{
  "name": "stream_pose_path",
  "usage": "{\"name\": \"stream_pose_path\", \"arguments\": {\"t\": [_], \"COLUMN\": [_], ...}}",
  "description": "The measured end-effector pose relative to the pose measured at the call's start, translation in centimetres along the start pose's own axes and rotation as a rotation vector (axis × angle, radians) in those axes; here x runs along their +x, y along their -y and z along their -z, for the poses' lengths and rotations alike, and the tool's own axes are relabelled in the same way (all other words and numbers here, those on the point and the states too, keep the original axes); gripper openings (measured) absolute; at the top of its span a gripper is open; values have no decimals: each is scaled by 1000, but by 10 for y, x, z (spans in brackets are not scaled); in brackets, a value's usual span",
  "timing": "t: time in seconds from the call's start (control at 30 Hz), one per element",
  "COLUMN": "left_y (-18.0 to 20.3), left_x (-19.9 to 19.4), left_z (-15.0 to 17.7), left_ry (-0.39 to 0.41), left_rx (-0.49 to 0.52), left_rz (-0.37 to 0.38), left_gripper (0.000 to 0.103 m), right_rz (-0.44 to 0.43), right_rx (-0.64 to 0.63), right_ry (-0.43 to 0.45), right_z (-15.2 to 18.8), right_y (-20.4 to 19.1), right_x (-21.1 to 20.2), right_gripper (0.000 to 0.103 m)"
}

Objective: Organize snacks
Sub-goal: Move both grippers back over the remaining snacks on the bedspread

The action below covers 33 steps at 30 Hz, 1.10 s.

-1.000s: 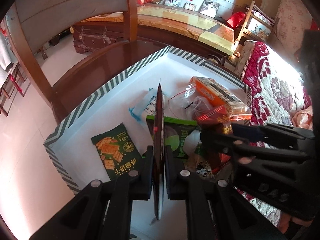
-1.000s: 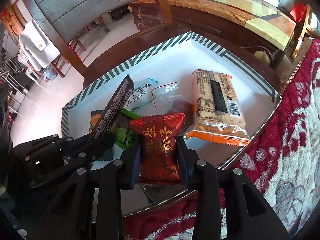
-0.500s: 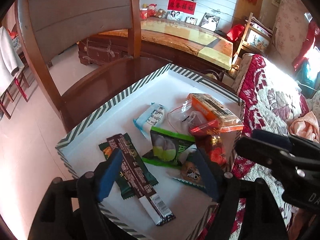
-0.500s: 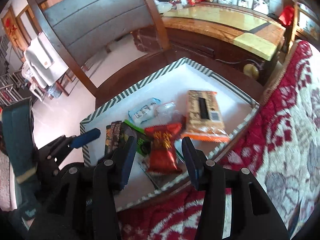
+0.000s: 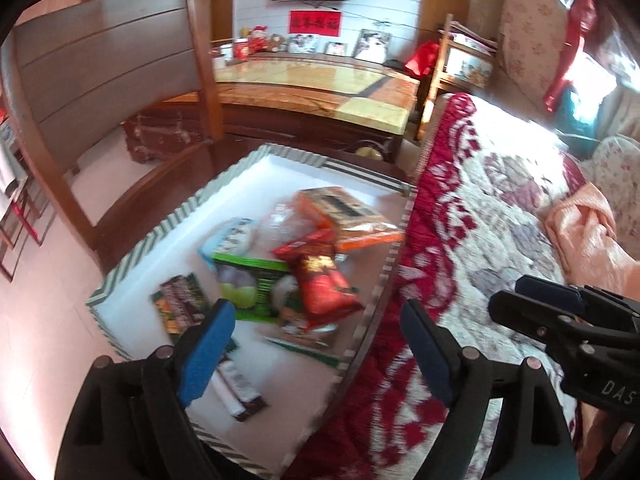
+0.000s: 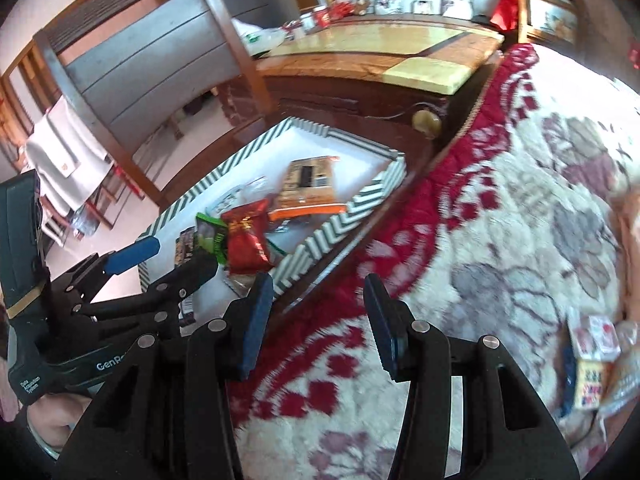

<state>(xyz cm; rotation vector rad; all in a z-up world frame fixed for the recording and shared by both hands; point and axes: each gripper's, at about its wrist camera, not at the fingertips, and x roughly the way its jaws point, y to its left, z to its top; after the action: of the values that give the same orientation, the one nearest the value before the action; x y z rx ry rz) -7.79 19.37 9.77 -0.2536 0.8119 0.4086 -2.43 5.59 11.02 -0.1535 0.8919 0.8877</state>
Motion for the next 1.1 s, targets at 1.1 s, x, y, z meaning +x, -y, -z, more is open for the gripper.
{"name": "stream_pose_path", "arguments": {"t": [1.1], "left_y": [175], "left_x": [13], "left_z": [12], "left_ry": [-66], "left_rx": [289], "left_rz": [198], "left_gripper": [89], "right_rz": [256], "right_rx": [268], "right_ry": [18], "right_z": [89], "right_y": [161], "right_x": [-104], "right_gripper": [47]}}
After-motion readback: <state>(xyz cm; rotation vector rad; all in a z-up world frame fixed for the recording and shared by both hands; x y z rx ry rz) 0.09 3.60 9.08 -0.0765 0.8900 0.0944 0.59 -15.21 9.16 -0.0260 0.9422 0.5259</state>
